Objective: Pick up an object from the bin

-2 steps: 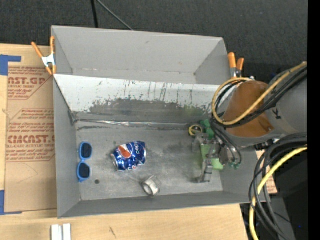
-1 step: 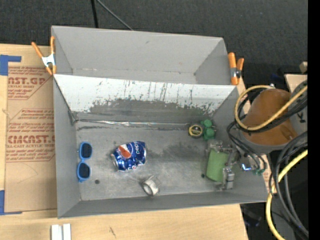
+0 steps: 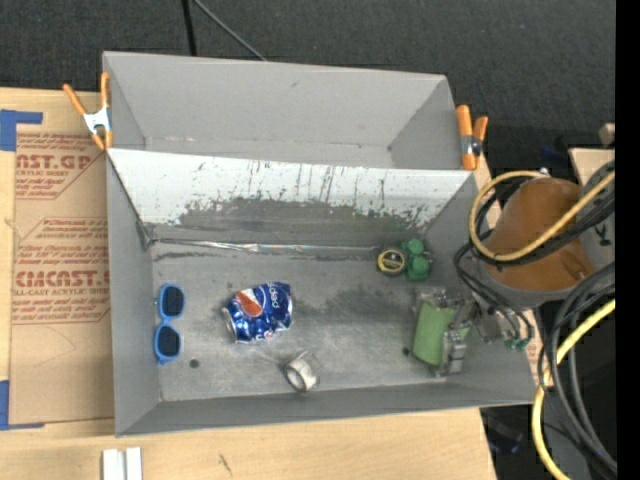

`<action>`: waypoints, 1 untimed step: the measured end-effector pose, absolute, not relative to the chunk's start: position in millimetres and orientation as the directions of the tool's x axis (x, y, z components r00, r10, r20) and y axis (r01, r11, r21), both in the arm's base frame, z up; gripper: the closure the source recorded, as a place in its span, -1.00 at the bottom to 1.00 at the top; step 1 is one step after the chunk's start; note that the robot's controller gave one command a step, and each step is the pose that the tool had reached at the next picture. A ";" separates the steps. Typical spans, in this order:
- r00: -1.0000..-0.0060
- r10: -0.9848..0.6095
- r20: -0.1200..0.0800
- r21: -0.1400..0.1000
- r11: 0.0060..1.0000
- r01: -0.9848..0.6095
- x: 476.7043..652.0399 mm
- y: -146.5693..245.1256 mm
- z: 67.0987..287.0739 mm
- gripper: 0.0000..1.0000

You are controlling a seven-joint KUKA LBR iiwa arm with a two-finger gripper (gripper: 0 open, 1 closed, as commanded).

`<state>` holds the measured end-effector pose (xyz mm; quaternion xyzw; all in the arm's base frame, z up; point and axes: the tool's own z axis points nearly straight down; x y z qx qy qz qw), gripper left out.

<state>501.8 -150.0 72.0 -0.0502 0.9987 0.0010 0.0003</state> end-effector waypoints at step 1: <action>-0.996 -0.088 -0.011 -0.004 0.996 -0.088 533.2 -150.8 209.0 1.00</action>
Offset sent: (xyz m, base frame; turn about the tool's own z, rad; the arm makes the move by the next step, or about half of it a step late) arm 0.0286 -0.0006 0.1326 0.0124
